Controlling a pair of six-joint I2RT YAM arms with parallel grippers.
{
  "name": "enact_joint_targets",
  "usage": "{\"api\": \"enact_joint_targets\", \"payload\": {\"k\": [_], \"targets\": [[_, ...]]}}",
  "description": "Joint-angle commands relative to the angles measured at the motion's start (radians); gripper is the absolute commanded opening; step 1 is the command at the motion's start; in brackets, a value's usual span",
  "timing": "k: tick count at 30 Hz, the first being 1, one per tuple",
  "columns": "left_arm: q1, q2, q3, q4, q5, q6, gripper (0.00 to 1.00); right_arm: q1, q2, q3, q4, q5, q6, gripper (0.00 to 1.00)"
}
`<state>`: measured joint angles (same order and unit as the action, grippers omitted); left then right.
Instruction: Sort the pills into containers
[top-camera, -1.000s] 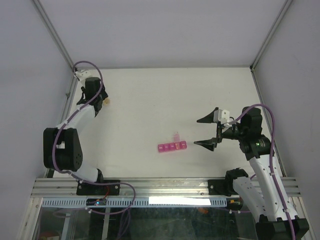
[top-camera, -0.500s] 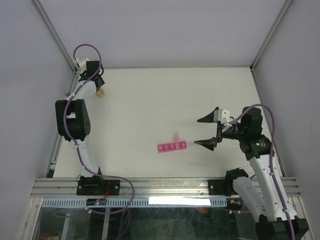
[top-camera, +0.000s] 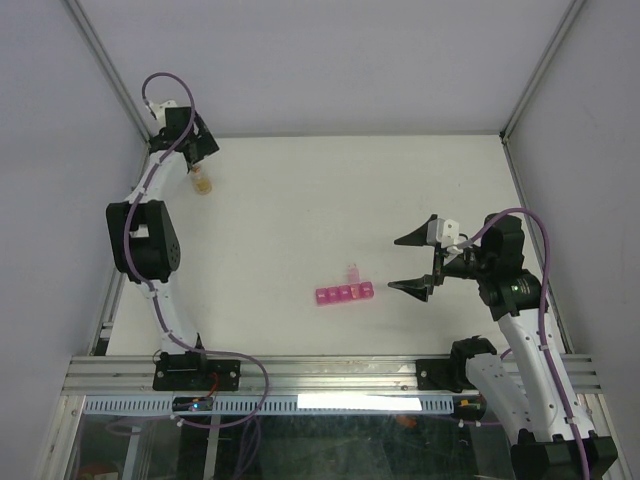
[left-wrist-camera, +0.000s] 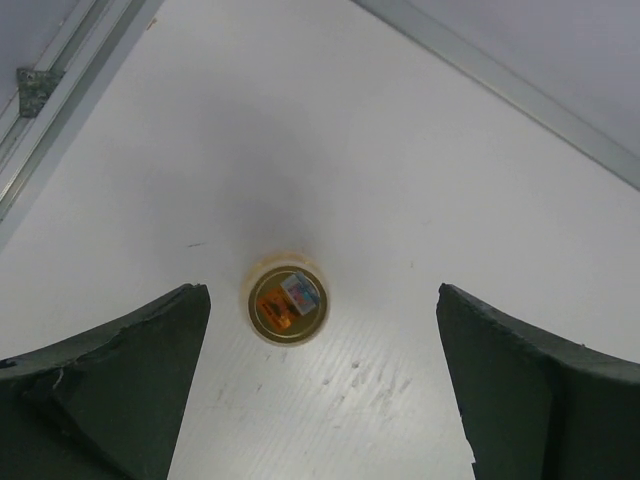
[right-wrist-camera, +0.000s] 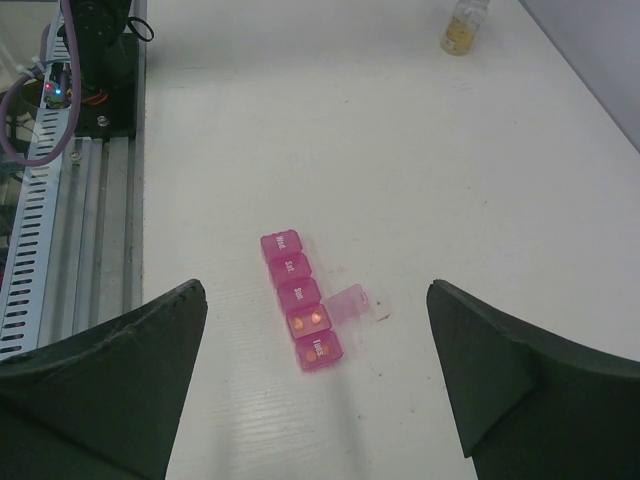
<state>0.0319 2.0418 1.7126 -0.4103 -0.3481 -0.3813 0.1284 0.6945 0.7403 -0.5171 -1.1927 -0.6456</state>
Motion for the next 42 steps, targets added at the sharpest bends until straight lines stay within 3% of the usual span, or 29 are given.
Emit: {"api": "enact_joint_targets", "payload": {"k": [1,4,5,9,14,17,20,24,29,34,42], "targets": [[-0.008,-0.208,0.004,0.022,0.206,0.03,0.99,-0.006,-0.003,0.007,0.035,-0.007,-0.008,0.95],[-0.028,-0.308,-0.088,0.087,0.56,0.132,0.99,-0.004,0.002,0.0,0.041,-0.013,-0.008,0.95],[-0.06,-0.345,-0.127,0.112,0.621,0.15,0.99,-0.006,0.005,-0.001,0.043,-0.017,-0.006,0.95],[-0.226,-0.52,-0.363,0.314,0.714,0.216,0.99,-0.007,0.015,-0.008,0.06,-0.023,0.011,0.95],[-0.403,-0.776,-0.747,0.686,1.017,0.34,0.97,-0.014,0.02,-0.021,0.1,-0.026,0.054,0.95],[-0.522,-0.857,-0.892,0.714,1.105,0.528,0.97,-0.017,0.026,-0.022,0.101,-0.02,0.052,0.95],[-0.615,-0.92,-1.003,0.707,1.088,0.696,0.98,-0.021,0.028,-0.022,0.101,-0.013,0.05,0.94],[-0.72,-0.954,-1.098,0.679,0.949,0.802,0.99,-0.029,0.031,-0.024,0.101,-0.013,0.047,0.95],[-0.848,-0.892,-1.11,0.562,0.834,0.937,0.99,-0.029,0.041,-0.024,0.1,-0.013,0.045,0.95],[-0.887,-0.809,-1.109,0.524,0.754,0.97,0.99,-0.03,0.048,-0.025,0.099,-0.01,0.043,0.95],[-0.918,-0.681,-1.051,0.494,0.745,0.905,0.99,-0.029,0.054,-0.025,0.098,-0.009,0.041,0.95]]}}
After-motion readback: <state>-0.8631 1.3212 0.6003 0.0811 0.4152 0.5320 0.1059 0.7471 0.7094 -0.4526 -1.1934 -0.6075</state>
